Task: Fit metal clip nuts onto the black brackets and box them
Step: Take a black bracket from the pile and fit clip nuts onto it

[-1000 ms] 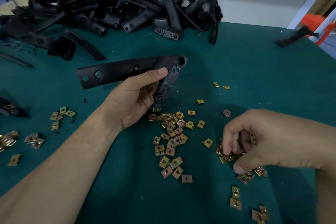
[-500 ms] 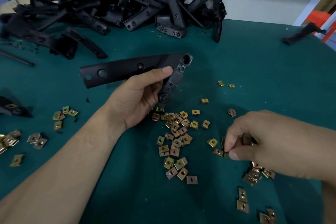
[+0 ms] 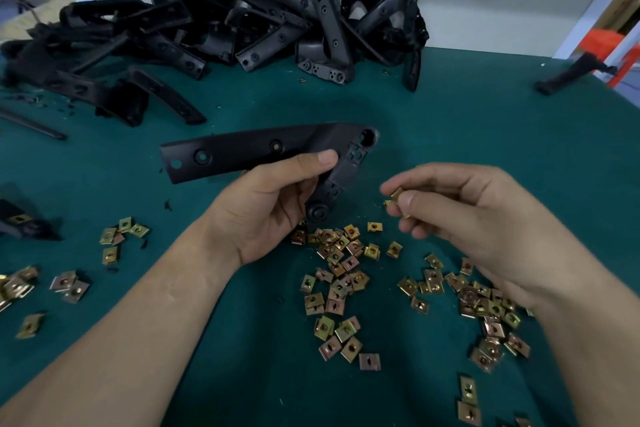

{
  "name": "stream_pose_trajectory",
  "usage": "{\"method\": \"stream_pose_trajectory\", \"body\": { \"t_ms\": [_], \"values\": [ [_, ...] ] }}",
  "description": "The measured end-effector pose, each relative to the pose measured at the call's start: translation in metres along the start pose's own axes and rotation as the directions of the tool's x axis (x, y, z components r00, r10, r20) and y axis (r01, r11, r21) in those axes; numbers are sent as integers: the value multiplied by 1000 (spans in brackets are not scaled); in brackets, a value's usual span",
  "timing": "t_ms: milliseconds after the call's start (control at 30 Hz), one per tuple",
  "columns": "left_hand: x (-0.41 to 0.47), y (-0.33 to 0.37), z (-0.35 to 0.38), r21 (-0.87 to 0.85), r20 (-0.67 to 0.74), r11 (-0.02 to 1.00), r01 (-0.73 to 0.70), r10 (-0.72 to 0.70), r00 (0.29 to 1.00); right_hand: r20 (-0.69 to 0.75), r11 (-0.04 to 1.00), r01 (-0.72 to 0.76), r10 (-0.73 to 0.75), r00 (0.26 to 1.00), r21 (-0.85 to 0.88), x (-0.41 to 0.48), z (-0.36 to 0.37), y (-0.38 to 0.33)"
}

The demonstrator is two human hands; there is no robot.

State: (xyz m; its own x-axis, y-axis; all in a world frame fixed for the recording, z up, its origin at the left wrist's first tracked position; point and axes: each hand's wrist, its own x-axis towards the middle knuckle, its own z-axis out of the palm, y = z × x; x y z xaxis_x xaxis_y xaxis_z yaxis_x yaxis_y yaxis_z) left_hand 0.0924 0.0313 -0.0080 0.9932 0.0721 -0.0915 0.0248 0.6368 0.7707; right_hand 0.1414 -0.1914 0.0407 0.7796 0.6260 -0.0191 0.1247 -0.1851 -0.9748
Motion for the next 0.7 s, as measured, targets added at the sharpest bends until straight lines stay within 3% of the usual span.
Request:
{"method": "stream_pose_trajectory", "body": {
  "t_ms": [267, 700],
  "values": [
    [-3, 0, 3, 37, -22, 998, 53, -52, 998, -2, 897, -77, 86, 996, 435, 7, 16, 5],
    [-3, 1, 3, 13, -10, 998, 66, -66, 998, -26, 796, -138, 190, 981, 590, 10, 16, 10]
  ]
}}
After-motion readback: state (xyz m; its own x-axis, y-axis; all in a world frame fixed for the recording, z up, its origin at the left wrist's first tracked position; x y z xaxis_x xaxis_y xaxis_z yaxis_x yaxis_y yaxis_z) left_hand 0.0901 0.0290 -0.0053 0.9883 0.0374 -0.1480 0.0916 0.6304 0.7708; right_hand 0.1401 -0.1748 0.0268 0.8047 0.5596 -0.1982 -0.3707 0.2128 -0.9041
